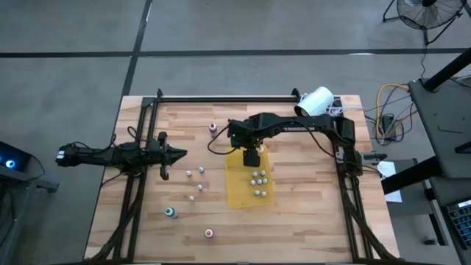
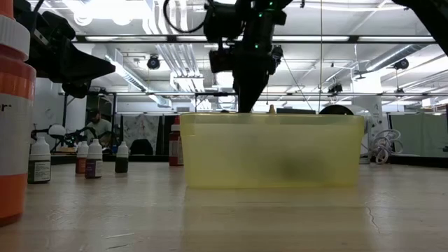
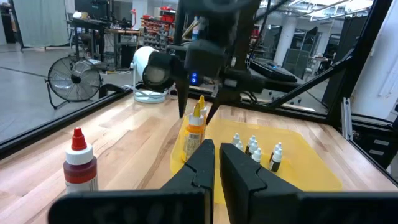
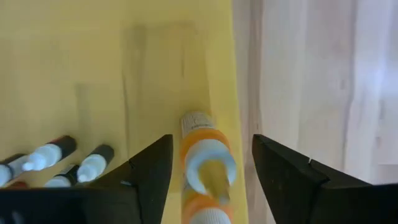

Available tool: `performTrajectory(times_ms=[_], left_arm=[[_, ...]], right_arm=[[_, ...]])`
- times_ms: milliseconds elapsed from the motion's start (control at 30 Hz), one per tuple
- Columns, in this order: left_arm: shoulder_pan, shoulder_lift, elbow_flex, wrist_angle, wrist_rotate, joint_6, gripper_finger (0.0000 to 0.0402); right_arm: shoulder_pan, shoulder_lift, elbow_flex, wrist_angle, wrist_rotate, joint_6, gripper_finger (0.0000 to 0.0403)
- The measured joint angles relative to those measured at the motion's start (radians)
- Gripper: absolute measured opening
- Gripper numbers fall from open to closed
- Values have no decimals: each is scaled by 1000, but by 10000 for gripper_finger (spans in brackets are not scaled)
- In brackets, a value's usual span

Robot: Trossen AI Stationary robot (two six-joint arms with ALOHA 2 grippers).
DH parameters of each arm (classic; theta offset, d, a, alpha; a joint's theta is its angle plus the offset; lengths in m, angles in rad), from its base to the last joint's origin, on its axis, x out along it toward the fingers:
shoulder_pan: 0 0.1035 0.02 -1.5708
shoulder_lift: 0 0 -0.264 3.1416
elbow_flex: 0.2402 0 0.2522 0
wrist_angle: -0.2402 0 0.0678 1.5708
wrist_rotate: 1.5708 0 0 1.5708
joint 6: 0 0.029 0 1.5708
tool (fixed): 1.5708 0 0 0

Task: Pick & Place food coloring
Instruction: Put the small orange food coloring bottle into the yellow bin

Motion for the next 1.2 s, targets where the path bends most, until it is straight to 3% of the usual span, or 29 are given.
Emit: performTrajectory(times_ms=[467, 1200], left_arm=[[0, 0, 0, 0, 0, 0, 0], [0, 0, 0, 0, 0, 0, 0]], right_arm=[[1, -163, 0, 60, -2, -20, 212], [8, -170, -2, 141, -9, -91, 210]])
